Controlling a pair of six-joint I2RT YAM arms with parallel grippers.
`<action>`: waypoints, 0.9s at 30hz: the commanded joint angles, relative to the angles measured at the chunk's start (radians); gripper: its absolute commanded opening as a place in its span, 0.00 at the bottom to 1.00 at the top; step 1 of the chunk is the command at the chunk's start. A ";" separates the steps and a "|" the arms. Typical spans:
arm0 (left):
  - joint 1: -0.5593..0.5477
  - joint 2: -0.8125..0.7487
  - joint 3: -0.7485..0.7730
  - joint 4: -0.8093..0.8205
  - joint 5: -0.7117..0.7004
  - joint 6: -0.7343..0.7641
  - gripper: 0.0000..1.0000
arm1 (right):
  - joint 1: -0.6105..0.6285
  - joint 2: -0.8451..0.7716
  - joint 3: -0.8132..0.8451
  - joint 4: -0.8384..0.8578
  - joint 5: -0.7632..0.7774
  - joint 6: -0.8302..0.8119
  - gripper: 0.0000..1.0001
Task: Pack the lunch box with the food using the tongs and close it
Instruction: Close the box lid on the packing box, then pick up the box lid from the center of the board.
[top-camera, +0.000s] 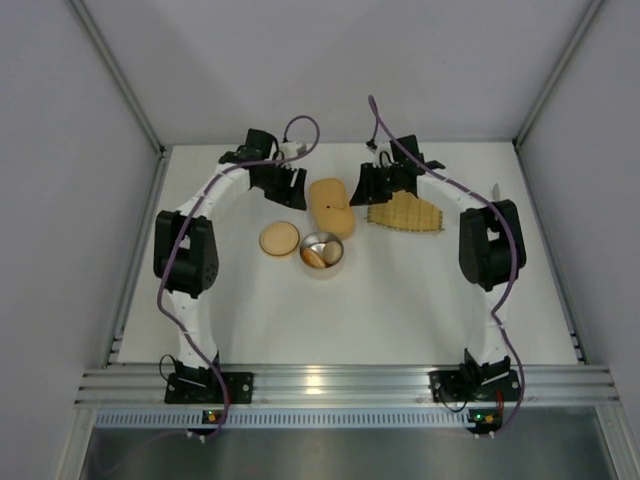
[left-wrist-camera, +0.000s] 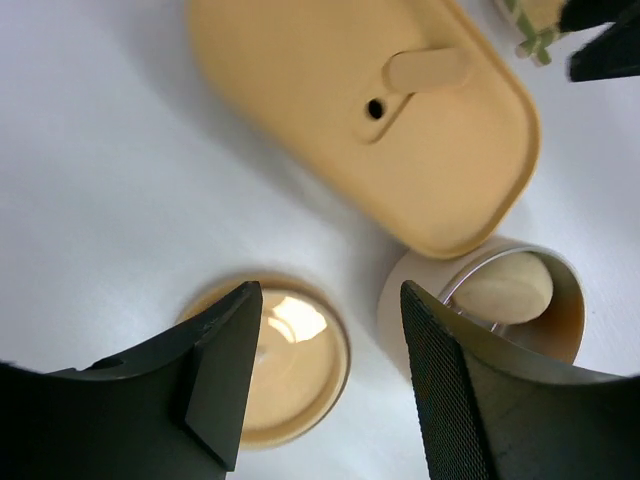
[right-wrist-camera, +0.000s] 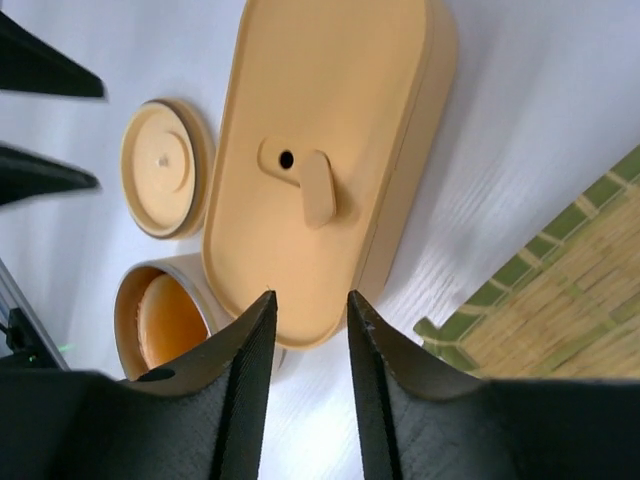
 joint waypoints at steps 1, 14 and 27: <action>0.106 -0.164 -0.078 -0.014 0.000 -0.011 0.63 | -0.012 -0.133 -0.030 -0.043 -0.006 -0.056 0.35; 0.157 -0.304 -0.391 -0.039 -0.173 0.061 0.64 | -0.012 -0.276 -0.105 -0.141 -0.013 -0.105 0.41; 0.156 -0.139 -0.350 0.023 -0.229 0.033 0.60 | -0.012 -0.301 -0.143 -0.170 0.000 -0.149 0.41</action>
